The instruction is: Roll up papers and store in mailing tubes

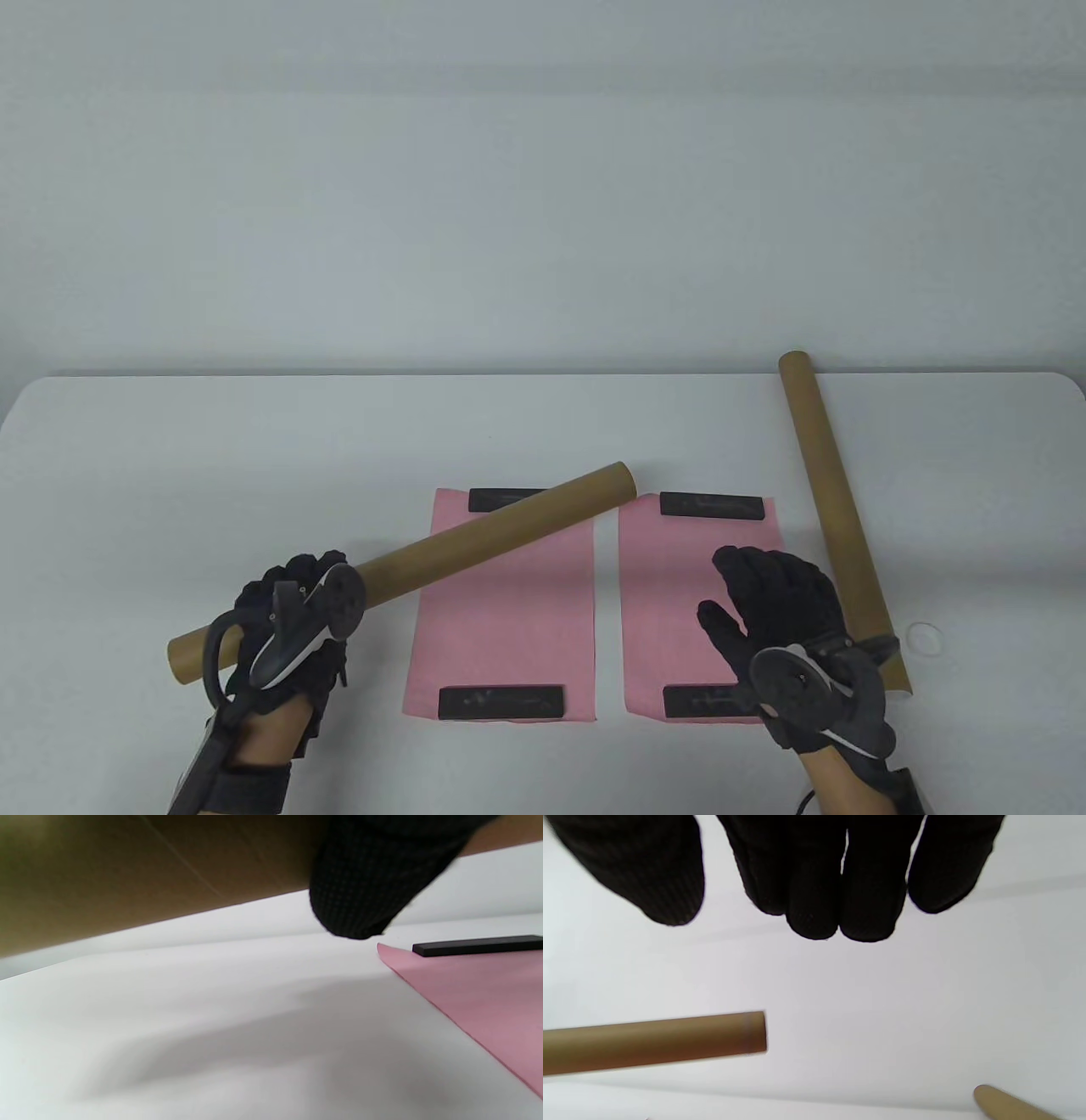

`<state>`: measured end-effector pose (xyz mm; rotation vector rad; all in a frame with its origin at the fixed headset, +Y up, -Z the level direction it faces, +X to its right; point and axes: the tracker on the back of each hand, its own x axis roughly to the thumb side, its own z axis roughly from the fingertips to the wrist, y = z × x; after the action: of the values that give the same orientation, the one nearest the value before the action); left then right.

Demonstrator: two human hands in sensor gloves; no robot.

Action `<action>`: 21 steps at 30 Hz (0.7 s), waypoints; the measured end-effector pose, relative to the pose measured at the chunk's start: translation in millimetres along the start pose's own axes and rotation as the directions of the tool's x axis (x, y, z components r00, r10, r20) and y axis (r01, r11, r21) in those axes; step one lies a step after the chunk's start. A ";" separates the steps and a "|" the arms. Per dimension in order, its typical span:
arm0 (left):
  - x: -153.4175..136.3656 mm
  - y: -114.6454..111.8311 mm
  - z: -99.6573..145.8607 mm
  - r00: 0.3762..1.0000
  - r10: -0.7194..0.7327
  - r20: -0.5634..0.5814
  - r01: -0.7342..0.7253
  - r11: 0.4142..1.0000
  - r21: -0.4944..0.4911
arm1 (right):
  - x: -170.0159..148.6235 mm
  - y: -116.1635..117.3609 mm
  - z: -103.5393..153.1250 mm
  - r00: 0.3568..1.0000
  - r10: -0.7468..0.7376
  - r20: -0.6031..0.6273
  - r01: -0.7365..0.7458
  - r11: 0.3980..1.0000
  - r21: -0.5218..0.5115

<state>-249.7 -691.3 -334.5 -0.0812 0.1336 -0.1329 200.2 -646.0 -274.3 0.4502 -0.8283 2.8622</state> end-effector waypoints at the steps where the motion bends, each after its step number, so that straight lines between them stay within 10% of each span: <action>1: 1.4 -1.4 -0.7 1.000 -0.004 -0.001 0.004 1.000 -0.022 | 0.7 3.3 2.3 1.000 0.000 0.018 0.000 1.000 0.031; 21: 24.1 -24.2 -62.5 0.965 0.125 -0.229 -0.215 0.879 -0.426 | 6.4 8.8 11.2 0.993 -0.048 0.104 0.036 0.993 0.111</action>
<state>-237.7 -723.0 -397.1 -0.5194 0.3673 0.0715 195.1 -659.2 -267.7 0.6300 -0.6721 2.8756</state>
